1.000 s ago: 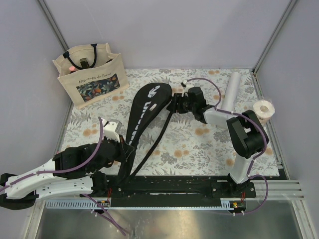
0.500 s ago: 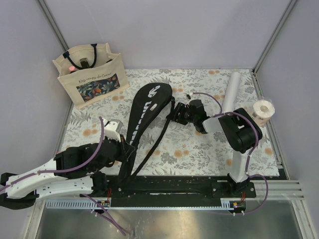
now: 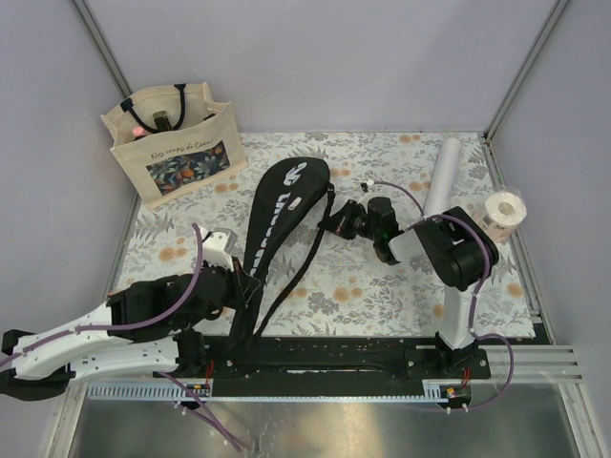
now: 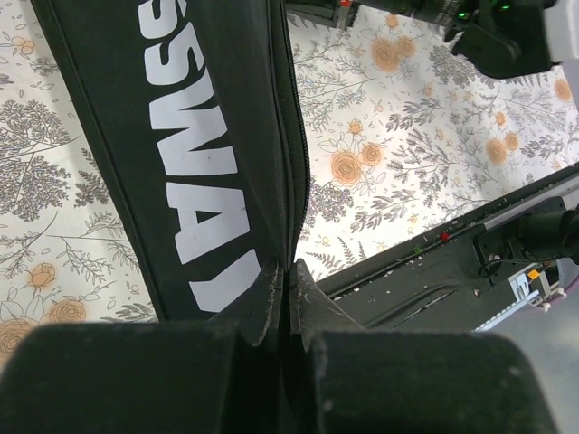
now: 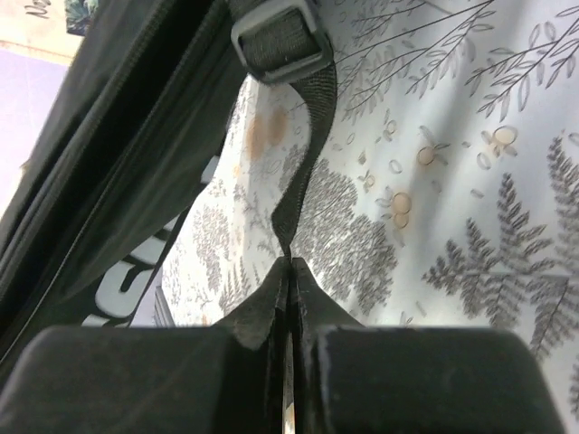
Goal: Pack up the badminton gear
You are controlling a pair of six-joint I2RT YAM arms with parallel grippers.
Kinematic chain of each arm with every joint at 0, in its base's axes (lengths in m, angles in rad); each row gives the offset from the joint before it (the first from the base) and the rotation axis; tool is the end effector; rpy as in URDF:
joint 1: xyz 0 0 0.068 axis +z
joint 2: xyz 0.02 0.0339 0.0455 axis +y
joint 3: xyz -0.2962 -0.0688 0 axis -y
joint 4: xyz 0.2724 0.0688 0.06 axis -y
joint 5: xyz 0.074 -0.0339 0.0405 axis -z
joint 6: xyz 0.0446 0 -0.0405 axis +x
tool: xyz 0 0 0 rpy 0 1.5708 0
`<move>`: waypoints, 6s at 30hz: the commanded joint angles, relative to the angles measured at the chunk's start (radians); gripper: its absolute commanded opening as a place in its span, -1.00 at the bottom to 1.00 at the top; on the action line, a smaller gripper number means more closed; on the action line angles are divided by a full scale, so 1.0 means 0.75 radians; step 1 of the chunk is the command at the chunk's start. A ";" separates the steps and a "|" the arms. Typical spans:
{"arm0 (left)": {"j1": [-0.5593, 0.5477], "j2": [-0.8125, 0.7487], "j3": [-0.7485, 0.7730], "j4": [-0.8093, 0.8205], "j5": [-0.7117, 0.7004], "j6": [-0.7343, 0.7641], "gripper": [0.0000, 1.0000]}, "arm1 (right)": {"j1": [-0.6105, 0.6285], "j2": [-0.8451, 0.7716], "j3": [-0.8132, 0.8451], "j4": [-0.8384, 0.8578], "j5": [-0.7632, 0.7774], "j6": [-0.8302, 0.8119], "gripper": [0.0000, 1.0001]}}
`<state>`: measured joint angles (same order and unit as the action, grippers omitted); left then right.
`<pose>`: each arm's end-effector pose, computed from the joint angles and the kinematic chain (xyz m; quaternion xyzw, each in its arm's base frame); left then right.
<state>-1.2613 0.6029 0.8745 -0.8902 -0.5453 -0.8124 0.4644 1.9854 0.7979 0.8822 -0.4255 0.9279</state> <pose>0.0567 -0.1012 0.3473 0.0702 0.8620 -0.2581 0.4307 0.3549 0.1984 0.1200 0.0595 0.7958 0.5013 0.3343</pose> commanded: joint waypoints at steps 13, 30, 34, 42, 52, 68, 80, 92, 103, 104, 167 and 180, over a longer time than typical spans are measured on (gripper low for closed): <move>0.007 0.080 -0.133 0.221 0.054 0.099 -1.00 | 0.041 -0.214 0.424 0.025 -0.253 0.387 -0.70; 0.007 0.104 -0.156 0.334 0.089 0.073 -1.00 | 0.095 0.044 1.132 -1.564 0.173 -0.449 -0.29; 0.015 0.084 -0.139 0.322 0.079 0.040 -1.00 | 0.093 0.020 1.239 -1.761 0.105 -0.636 0.13; 0.035 0.016 -0.115 0.289 0.064 0.001 -1.00 | 0.019 -0.123 1.198 -1.820 -0.093 -0.791 0.37; 0.054 0.018 -0.035 0.213 0.028 0.003 -1.00 | -0.153 -0.456 0.827 -1.392 -0.202 -0.863 0.30; 0.066 0.012 0.133 0.085 -0.048 -0.070 -1.00 | -0.267 -0.416 -0.067 0.071 -0.275 -1.509 0.20; 0.068 -0.023 0.157 0.062 -0.091 -0.077 -1.00 | -0.267 -0.297 -0.047 0.257 -0.302 -1.569 0.14; 0.068 -0.027 0.161 0.070 -0.093 -0.077 -1.00 | -0.206 -0.379 0.125 -0.305 -0.161 -2.176 0.17; 0.068 -0.035 0.163 0.082 -0.101 -0.079 -1.00 | -0.051 -0.197 0.165 -0.301 0.052 -2.403 0.15; 0.068 -0.035 0.163 0.084 -0.101 -0.079 -1.00 | -0.045 -0.187 0.176 -0.289 0.076 -2.387 0.12; 0.144 0.290 0.018 0.367 -0.030 0.110 -1.00 | 0.358 -0.747 -0.180 -0.339 0.077 -1.559 -1.00; 0.340 0.450 -0.023 0.616 0.316 0.210 -0.71 | 0.514 -0.892 -0.219 -0.442 0.148 -1.309 -1.00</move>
<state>-1.0321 0.9249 0.8444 -0.5625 -0.3759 -0.6926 0.8242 1.3205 0.5941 0.5259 -0.3393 -0.1761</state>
